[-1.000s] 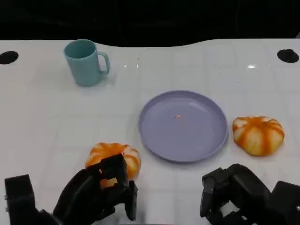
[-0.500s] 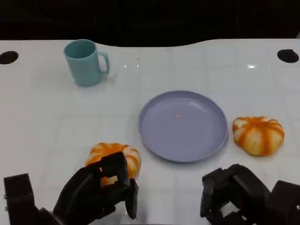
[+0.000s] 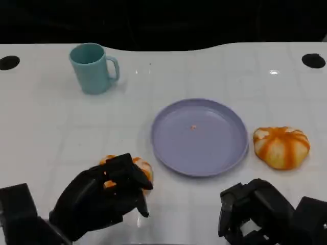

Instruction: Grasp the bread from the table and place it into the plate.

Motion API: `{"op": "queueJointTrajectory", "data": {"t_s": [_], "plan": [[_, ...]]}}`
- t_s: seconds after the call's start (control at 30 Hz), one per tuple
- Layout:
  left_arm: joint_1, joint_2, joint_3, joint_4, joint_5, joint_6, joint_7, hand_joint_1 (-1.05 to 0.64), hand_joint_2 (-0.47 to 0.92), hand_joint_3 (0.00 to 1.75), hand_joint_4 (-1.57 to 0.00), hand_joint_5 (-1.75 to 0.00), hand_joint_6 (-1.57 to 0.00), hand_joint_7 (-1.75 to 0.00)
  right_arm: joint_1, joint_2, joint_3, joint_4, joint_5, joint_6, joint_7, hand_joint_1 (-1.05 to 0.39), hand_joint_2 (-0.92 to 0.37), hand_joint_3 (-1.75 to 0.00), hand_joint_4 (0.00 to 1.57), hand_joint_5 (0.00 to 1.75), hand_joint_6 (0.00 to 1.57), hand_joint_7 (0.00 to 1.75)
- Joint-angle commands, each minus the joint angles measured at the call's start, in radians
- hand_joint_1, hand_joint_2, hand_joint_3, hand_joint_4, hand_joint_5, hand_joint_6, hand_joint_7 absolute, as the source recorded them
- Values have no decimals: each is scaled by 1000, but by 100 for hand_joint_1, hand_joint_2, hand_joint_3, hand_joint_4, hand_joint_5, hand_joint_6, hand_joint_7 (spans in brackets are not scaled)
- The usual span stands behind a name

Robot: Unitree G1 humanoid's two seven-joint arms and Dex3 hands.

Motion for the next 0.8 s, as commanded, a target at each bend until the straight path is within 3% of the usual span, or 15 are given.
{"op": "queueJointTrajectory", "data": {"t_s": [0.03, 0.13, 0.43, 0.63, 0.8], "plan": [[-16, 86, -4, -58, 106, -43, 40, -64, 92, 27, -46, -131, -51, -56, 1, -10, -5, 2, 7, -4, 1, -105, -13, -134, 153, 133, 157, 108], [-22, 110, -4, -83, 111, -22, 45, -64, 92, 22, -45, -113, -50, -35, -5, -9, -5, 6, 6, -1, -1, -105, -12, -135, 152, 133, 157, 107], [-25, 191, -4, -160, 190, -16, 84, -68, 92, 8, -32, -83, -39, -8, -5, -5, -5, 7, 9, -4, 0, -105, -11, -135, 154, 132, 157, 107], [-17, 260, -25, -264, 380, -30, 167, -63, 92, 1, -28, -61, -35, 0, -6, -9, -8, -2, 19, 12, 10, -105, -10, -136, 154, 132, 157, 106], [-20, 319, -48, -340, 572, -17, 229, -52, 82, 0, -24, -41, -28, 0, -7, -9, -7, 2, 15, 5, 9, -105, -10, -137, 155, 132, 157, 106]]}}
